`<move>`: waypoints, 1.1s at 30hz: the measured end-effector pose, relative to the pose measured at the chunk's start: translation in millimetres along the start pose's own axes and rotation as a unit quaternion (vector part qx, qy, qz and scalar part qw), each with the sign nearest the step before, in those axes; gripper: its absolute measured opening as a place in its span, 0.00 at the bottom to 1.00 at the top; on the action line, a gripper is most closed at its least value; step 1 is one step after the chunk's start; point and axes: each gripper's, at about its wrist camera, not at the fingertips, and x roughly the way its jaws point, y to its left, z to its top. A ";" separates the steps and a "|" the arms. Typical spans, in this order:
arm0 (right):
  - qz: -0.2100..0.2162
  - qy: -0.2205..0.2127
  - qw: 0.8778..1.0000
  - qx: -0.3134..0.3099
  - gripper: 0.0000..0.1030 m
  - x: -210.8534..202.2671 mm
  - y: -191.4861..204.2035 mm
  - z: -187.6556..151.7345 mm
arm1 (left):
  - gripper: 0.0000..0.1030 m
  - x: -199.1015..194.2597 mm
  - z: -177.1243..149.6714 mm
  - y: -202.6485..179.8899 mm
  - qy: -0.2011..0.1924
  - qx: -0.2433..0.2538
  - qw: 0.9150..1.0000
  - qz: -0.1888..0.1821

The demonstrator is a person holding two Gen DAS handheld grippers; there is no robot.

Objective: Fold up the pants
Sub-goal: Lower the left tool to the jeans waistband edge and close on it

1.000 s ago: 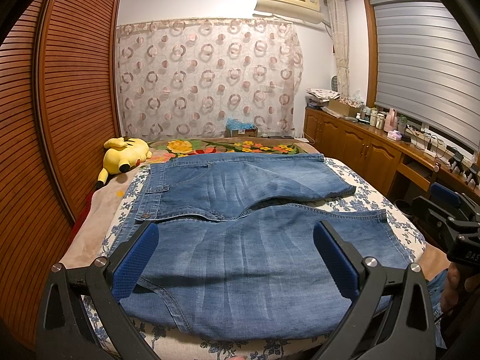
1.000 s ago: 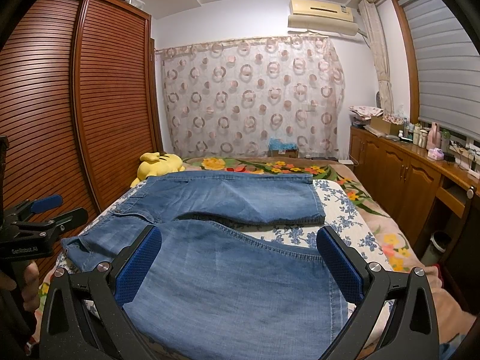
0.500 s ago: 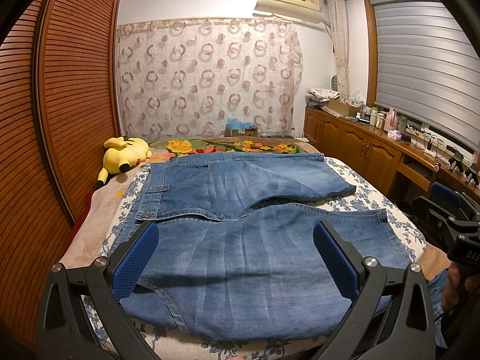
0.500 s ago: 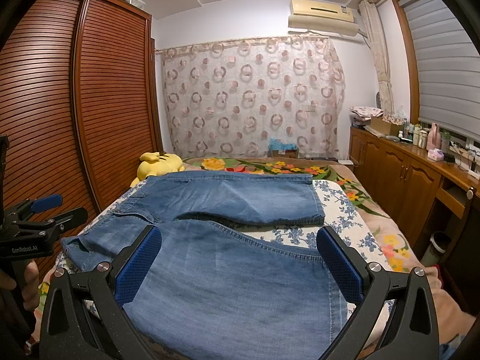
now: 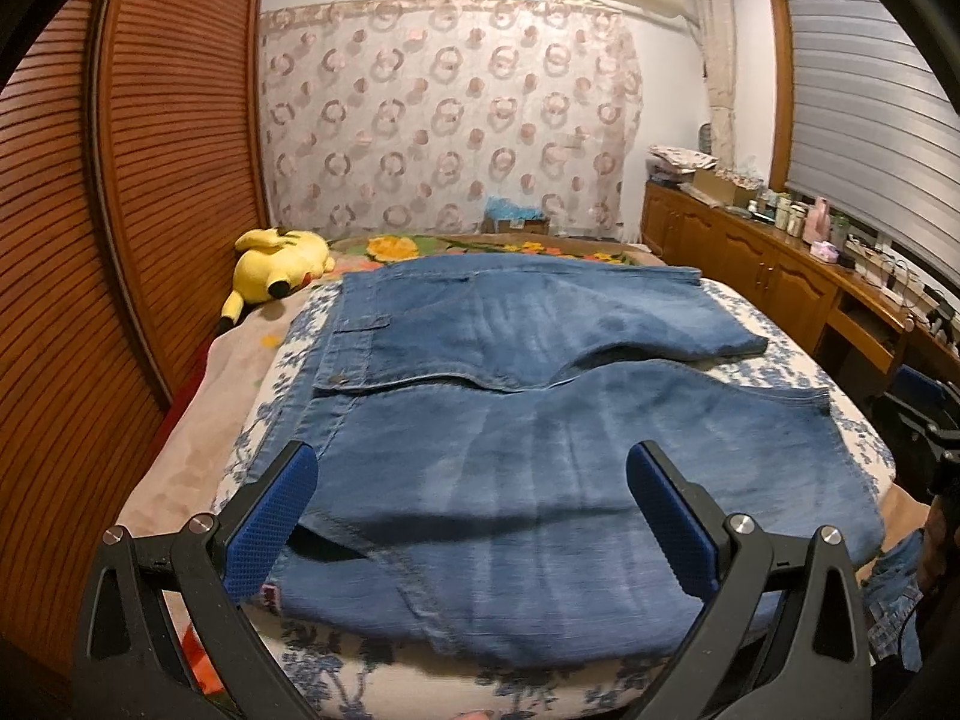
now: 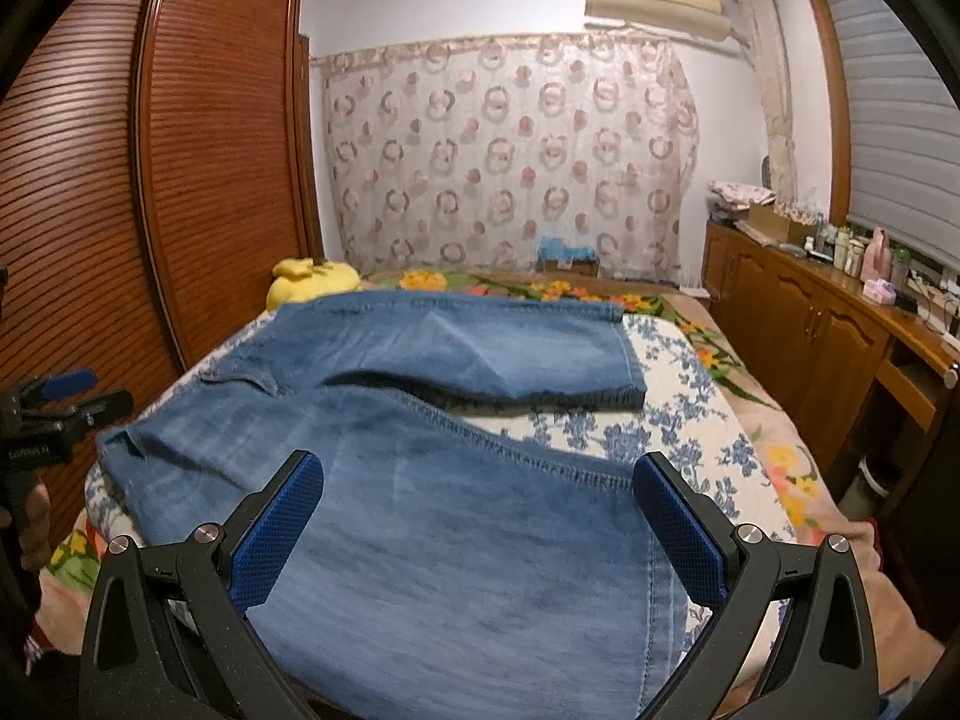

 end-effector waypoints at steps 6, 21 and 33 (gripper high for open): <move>0.008 0.046 0.999 -0.008 1.00 18.8 -6.1 -7.0 | 1.00 12.0 -11.8 19.8 0.014 -0.010 1.000 0.017; -0.013 0.107 0.994 -0.024 1.00 27.0 -3.5 -21.5 | 1.00 22.8 -39.7 86.1 0.042 -0.057 0.996 0.045; -0.016 0.114 0.993 -0.028 1.00 9.3 8.0 -30.3 | 0.90 13.4 -58.3 121.2 0.036 -0.101 0.993 0.048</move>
